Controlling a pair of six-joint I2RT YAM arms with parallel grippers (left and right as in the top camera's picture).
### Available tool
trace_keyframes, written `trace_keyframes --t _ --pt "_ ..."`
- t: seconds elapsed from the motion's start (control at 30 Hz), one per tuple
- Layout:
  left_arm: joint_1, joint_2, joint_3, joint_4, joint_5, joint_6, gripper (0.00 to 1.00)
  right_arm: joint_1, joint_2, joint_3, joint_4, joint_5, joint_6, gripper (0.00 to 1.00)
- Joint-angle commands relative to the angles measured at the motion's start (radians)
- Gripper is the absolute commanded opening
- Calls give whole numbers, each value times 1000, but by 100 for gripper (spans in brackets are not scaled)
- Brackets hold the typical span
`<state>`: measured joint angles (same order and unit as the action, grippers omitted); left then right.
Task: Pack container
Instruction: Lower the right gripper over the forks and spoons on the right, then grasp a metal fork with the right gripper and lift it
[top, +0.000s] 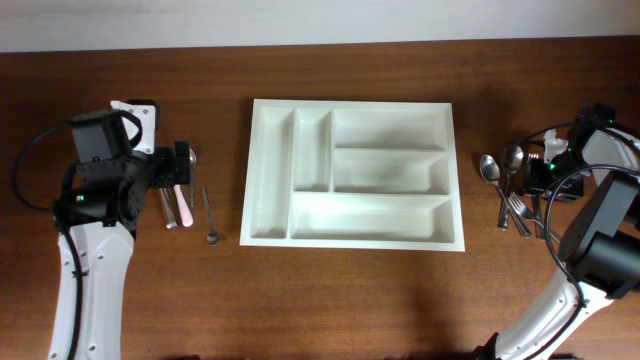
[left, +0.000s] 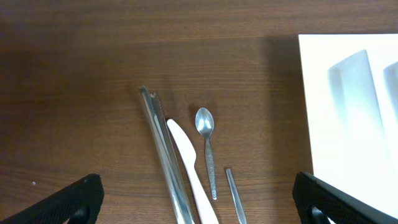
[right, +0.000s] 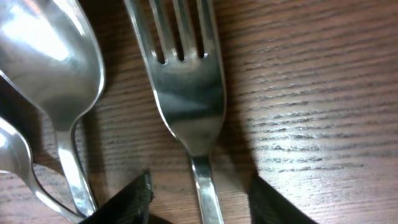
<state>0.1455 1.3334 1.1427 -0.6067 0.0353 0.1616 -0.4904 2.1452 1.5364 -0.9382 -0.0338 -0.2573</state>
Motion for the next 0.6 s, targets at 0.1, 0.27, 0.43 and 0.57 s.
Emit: trace_keyframes --t 0.1,0.27,0.43,0.57 --pt "4 3 23 -1 -6 13 99 -1 39 5 2 5 30 25" --pt "4 3 23 -1 -6 13 99 -1 38 5 8 5 30 6" --pt "4 3 23 -1 -6 13 99 -1 35 31 -10 15 30 4" --pt "4 3 23 0 -6 13 99 -1 2 93 -50 23 30 4"
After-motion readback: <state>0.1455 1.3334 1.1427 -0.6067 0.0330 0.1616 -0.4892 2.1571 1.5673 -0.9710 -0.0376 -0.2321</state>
